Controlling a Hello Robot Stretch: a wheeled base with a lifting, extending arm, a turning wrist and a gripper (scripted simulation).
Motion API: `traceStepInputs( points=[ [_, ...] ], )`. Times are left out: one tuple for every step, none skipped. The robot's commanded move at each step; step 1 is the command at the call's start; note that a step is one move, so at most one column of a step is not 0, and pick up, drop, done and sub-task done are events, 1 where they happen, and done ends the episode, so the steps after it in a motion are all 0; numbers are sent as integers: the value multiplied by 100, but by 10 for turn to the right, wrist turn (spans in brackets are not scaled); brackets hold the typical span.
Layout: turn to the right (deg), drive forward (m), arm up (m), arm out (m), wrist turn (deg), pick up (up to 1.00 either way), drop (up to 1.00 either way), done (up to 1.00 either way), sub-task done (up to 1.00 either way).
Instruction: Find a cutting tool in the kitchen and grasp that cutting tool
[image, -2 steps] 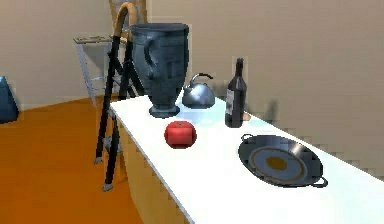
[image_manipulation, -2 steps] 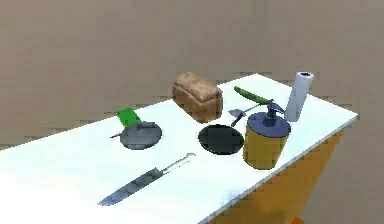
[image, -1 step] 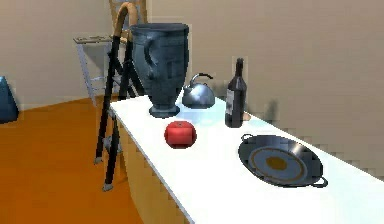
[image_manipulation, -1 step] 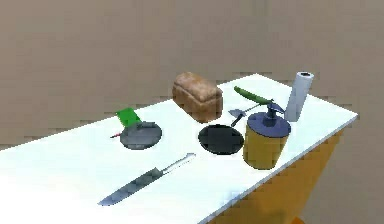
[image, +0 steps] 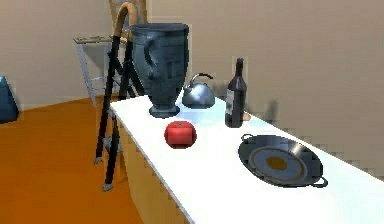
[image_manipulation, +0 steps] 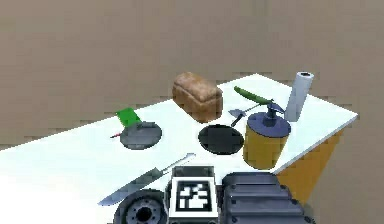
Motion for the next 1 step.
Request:
traceStepInputs(
  points=[
    [0, 0, 0, 14, 0, 0, 0, 0, 0]
  ],
)
